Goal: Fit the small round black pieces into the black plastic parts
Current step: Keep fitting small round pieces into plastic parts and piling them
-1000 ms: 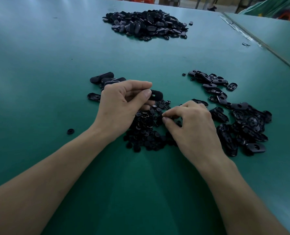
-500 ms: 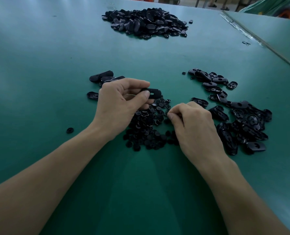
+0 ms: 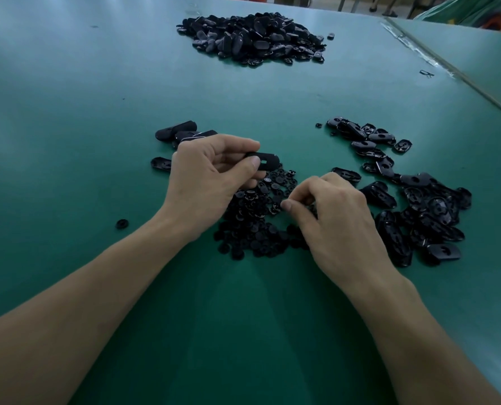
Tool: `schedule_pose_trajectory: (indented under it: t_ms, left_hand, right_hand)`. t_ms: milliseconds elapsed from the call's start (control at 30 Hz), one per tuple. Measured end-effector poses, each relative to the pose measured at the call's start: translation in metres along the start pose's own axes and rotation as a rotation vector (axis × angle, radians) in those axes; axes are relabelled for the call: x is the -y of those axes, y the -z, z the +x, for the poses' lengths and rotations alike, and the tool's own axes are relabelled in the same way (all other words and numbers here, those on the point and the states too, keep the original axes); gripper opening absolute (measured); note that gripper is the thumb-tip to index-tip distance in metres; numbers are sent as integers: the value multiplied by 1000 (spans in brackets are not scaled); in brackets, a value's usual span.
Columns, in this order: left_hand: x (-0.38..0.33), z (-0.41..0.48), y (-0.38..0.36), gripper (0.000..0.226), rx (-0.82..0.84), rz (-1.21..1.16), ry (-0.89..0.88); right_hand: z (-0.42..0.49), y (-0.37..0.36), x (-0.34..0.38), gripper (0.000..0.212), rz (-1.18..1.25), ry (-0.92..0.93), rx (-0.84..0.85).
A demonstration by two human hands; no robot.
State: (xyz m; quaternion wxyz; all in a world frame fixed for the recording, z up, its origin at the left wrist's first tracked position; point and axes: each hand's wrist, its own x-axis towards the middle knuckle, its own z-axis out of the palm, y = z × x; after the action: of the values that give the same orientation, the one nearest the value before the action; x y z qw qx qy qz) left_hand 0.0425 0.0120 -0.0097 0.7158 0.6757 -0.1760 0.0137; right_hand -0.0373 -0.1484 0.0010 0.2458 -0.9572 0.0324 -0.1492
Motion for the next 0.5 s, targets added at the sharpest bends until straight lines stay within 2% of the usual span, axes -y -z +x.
schedule_pose_trajectory:
  t_ms: [100,200,267,500]
  left_hand:
    - [0,-1,0,17,14,21,-5]
    - [0,-1,1,19,34,46,-31]
    - [0,-2,1,20,43,48,-48]
    - [1,-2,1,21,59,87,-64]
  right_hand:
    - [2,0,2,14,103,20,-89]
    - [1,1,3,3,176,60,-163]
    - [0,0,4,15,203,104,-194]
    - [0,-2,2,12,336,108,-300]
